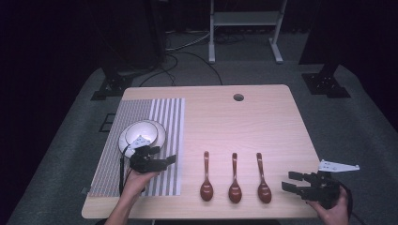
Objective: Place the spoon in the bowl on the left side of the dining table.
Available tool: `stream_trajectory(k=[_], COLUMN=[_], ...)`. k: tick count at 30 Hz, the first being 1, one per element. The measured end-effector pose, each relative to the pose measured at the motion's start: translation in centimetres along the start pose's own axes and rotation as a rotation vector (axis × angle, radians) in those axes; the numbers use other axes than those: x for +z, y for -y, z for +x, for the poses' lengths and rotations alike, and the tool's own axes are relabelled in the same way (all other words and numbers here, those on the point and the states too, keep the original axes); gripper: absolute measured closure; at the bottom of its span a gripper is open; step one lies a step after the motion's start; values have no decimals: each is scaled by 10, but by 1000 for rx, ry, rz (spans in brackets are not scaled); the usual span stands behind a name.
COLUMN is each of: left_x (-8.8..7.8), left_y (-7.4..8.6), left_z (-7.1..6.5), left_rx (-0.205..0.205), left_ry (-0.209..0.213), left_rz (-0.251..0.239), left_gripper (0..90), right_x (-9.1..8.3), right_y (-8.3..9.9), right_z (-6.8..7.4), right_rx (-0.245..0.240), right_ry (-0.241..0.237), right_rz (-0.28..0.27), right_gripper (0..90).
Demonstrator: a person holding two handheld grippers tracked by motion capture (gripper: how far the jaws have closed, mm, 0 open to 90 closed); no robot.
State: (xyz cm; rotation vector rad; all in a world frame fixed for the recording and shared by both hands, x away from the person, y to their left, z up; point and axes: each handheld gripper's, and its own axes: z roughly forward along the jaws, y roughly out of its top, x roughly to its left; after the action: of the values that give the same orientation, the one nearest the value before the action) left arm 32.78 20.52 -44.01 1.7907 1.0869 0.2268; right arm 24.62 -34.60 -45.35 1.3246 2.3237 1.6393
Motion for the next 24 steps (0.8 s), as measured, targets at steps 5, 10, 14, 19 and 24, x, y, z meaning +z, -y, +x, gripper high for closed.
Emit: stream_trajectory(k=[5,10,14,19,24], left_x=[-2,-2,-2,-2,-1], left_y=[0,1,1,2,2], left_z=[-2,0,1,2,2], left_rx=[0,-7,-10,-11,-10], left_ry=[-1,-3,-10,-16,-14], left_rz=[-6,-7,-7,-6,-4], left_gripper=[81,81,81,81,81], right_x=[8,14,19,30,38], right_y=[-1,-3,-3,-5,-10], right_z=[4,10,12,17,22], right_rx=[-10,-28,-27,-33,-50], right_ry=[-26,-45,-57,-88,-108], right_rz=[19,31,40,69,93], right_gripper=[264,264,265,269,293])
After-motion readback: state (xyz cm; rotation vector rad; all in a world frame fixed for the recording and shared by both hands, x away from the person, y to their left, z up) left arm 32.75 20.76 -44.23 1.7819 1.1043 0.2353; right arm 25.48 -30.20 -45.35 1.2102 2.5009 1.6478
